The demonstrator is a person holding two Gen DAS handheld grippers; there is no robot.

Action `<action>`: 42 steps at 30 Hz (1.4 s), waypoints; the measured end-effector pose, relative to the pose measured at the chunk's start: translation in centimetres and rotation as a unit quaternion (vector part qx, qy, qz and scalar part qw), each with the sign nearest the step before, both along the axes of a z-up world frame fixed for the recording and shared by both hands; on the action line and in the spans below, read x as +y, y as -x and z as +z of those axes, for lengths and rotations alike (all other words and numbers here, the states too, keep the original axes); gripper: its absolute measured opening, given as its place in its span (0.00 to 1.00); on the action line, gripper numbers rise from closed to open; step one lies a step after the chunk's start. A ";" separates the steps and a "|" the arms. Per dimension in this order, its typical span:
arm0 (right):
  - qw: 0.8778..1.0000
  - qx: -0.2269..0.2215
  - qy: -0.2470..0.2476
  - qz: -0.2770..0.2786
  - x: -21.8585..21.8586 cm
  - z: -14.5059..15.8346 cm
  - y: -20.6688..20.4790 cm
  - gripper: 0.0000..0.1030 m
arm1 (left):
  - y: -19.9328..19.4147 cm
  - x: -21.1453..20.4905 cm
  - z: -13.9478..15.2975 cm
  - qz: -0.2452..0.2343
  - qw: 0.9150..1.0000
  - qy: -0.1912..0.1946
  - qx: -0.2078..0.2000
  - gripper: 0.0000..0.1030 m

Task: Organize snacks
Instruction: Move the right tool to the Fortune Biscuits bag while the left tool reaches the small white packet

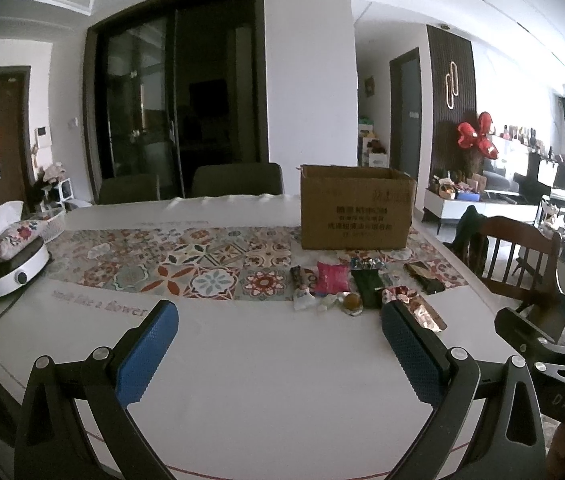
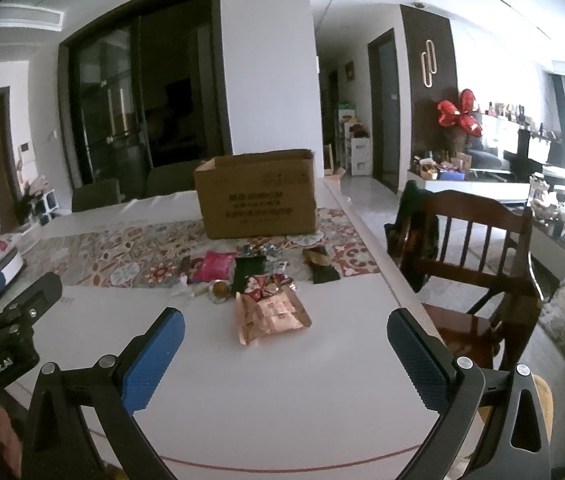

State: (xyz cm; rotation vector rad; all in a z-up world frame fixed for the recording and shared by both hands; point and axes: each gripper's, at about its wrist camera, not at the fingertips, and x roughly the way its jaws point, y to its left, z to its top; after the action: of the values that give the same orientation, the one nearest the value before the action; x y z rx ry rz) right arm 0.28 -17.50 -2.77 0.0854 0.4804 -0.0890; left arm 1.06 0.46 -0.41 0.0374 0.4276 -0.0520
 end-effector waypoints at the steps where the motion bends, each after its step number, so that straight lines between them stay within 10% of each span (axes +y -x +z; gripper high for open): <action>1: 1.000 0.002 0.001 0.002 0.0 -0.1 -0.1 0.99 | -0.5 0.1 -0.3 -0.001 1.000 -0.001 0.002 1.00; 42: 0.987 0.153 -0.036 0.027 -0.9 -9.2 -14.8 0.87 | -17.8 -5.5 -8.6 -0.154 0.976 -0.094 0.123 0.31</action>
State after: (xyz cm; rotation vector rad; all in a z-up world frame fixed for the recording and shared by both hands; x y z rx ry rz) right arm 15.03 -18.37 -11.96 0.1309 0.7924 -0.0306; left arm 18.83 -5.07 -9.03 0.2859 0.6714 -0.3249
